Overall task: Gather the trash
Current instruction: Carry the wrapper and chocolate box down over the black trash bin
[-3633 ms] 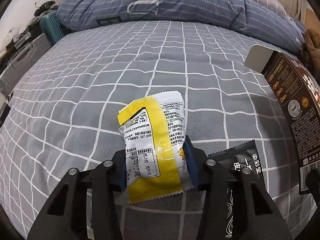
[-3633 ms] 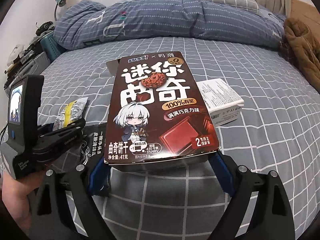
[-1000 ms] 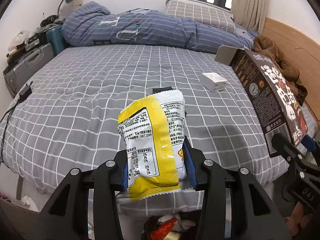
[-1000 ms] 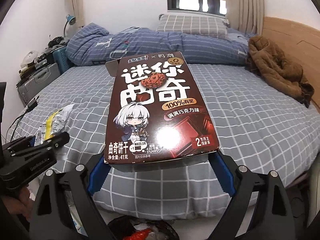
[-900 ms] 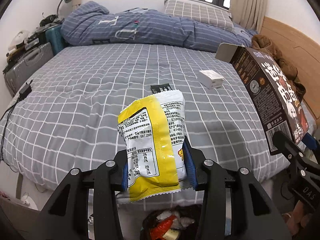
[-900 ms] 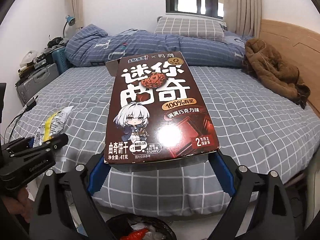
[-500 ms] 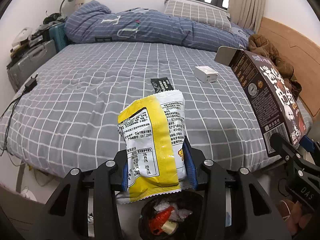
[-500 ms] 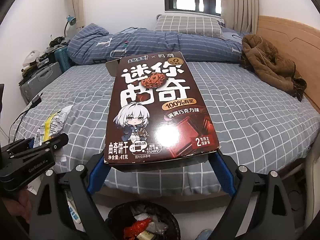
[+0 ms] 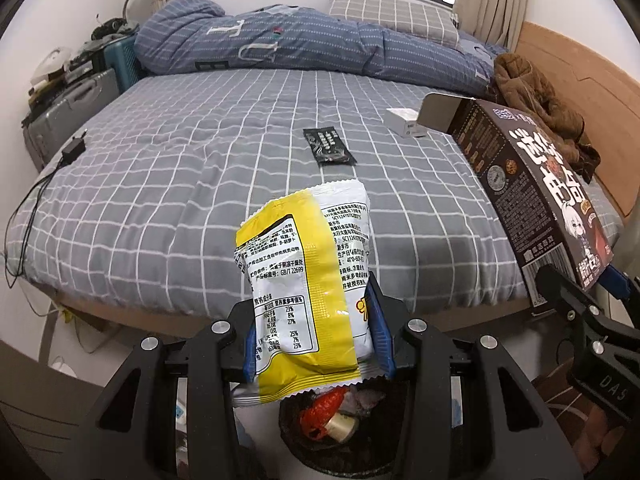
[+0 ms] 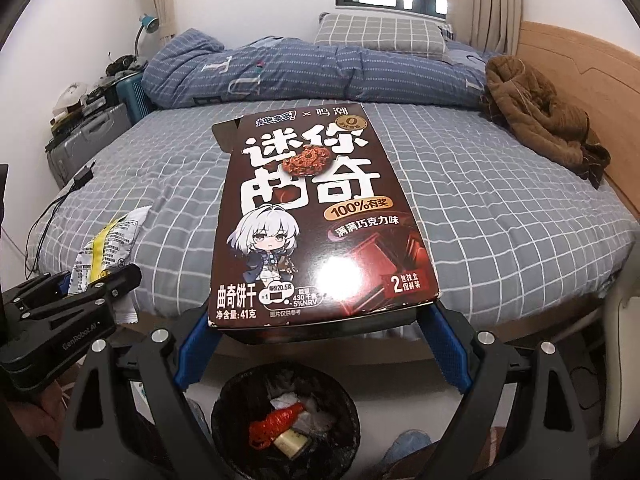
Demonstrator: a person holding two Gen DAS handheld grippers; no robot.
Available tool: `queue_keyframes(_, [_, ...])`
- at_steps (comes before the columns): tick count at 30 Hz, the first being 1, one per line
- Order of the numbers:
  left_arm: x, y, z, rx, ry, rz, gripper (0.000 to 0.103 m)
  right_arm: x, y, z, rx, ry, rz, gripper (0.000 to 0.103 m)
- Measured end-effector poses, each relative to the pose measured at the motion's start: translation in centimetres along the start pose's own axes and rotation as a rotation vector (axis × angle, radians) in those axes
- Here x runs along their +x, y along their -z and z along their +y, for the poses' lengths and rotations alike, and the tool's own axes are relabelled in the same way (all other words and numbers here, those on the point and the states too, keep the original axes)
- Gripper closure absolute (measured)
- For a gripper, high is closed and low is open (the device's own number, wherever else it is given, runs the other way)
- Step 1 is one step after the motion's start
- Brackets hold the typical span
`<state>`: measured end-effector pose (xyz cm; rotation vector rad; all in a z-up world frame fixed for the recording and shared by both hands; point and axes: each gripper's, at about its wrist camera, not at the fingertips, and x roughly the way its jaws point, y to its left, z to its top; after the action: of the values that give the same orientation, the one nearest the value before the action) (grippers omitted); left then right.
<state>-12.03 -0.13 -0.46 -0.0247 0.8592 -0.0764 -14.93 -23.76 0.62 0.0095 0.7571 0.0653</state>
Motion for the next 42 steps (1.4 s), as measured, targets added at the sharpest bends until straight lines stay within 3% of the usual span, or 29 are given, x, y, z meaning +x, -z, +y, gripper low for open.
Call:
queue_keyframes(13, [-1.4, 3.6, 0.6, 0.002, -0.012, 0.047, 0.060, -3.0, 2.7, -0.7, -0.011, 0.027, 0.025, 0.017])
queue_keyframes(21, [-0.9, 6.0, 0.4, -0.001, -0.010, 0.079, 0.060, -2.5, 5.8, -0.3, -0.034, 0.026, 0.082, 0.017])
queue_keyframes(29, [1.0, 8.5, 1.5, 0.002, -0.015, 0.113, 0.060, 0.2, 9.6, 0.7, -0.059, 0.017, 0.152, 0.017])
queue_keyframes(42, [8.9, 11.0, 4.2, -0.057, -0.042, 0.238, 0.060, 7.9, 14.1, 3.3, -0.122, -0.018, 0.341, 0.016])
